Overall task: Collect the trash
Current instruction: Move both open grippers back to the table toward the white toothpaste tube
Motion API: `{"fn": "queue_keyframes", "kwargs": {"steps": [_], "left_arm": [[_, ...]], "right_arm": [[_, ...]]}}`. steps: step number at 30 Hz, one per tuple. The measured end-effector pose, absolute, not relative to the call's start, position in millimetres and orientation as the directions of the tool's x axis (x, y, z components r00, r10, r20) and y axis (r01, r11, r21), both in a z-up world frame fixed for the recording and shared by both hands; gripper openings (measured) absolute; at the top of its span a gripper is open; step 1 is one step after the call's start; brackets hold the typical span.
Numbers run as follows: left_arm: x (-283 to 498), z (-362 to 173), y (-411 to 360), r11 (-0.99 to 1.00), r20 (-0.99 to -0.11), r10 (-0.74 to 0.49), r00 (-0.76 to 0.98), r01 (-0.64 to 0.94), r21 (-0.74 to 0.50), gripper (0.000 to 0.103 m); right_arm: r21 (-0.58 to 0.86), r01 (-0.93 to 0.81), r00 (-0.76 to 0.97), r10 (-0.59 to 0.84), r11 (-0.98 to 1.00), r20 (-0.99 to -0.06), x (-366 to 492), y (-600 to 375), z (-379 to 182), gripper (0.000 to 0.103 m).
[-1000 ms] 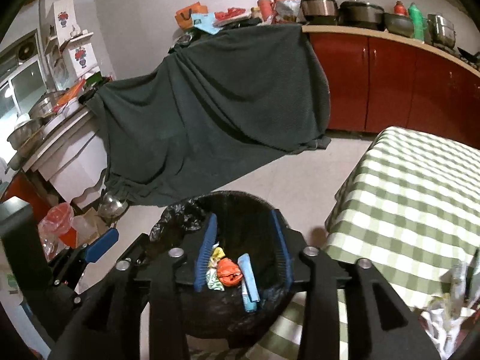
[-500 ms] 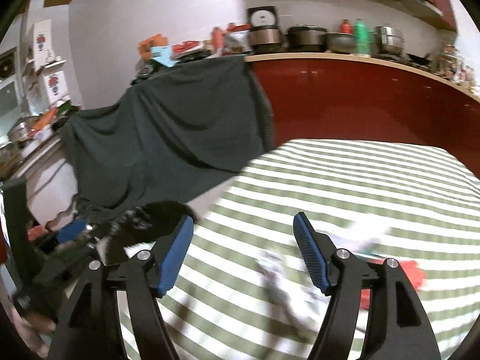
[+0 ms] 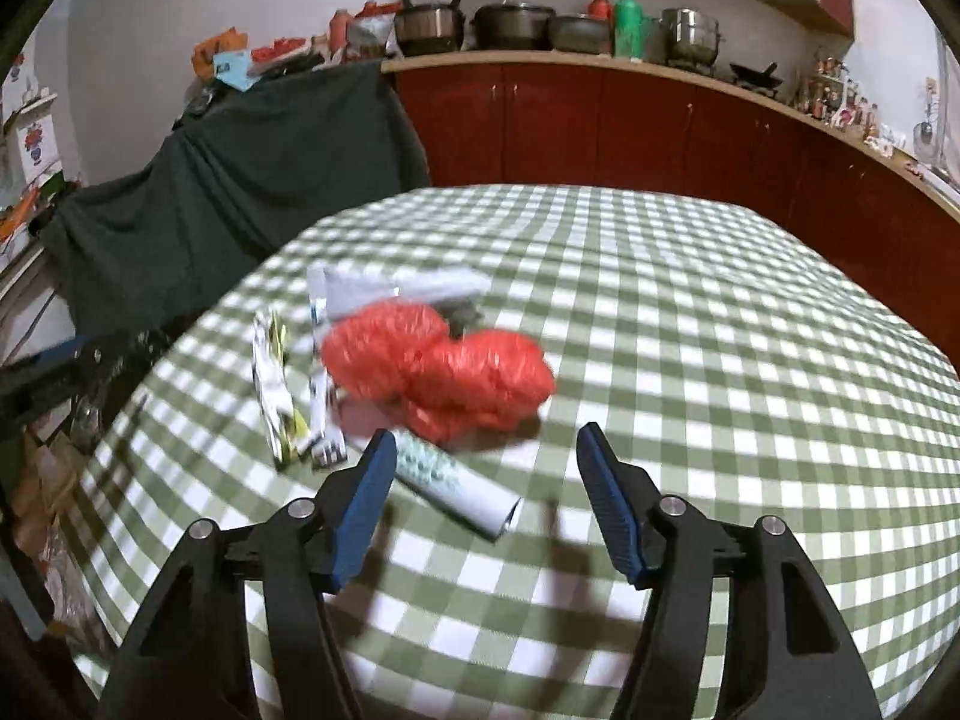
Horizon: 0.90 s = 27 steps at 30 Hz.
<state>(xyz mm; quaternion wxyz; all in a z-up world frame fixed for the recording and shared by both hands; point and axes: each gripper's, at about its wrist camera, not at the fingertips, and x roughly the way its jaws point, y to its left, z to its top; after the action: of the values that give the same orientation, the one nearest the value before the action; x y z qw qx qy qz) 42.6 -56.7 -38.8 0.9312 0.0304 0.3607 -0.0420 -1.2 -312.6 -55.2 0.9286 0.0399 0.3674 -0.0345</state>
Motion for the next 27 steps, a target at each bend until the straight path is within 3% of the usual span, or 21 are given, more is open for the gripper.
{"fn": "queue_keyframes", "kwargs": {"steps": [11,19,22,27], "left_arm": [[41.5,-43.4,-61.5,0.994,-0.692,-0.036,0.721,0.100,0.053,0.060],[41.8,-46.8,-56.1,0.994,-0.699,-0.035,0.714,0.097,0.049,0.060],[41.4,-47.1,-54.5,0.994,-0.699,-0.036,0.714,0.096,0.047,0.060],[40.1,-48.0,-49.1,0.995,-0.699,-0.037,0.714,0.092,0.042,0.060]], "right_arm": [[0.070,0.057,0.667,0.014,0.996,-0.745,8.6,-315.0,-73.9,0.052],[0.061,0.004,0.648,0.044,0.998,-0.761,8.7,-302.9,-75.8,0.023],[0.064,-0.006,0.645,0.053,0.998,-0.762,5.4,-297.1,-75.1,0.017],[0.075,-0.006,0.641,0.061,0.997,-0.765,1.5,-290.8,-74.1,0.017]]}}
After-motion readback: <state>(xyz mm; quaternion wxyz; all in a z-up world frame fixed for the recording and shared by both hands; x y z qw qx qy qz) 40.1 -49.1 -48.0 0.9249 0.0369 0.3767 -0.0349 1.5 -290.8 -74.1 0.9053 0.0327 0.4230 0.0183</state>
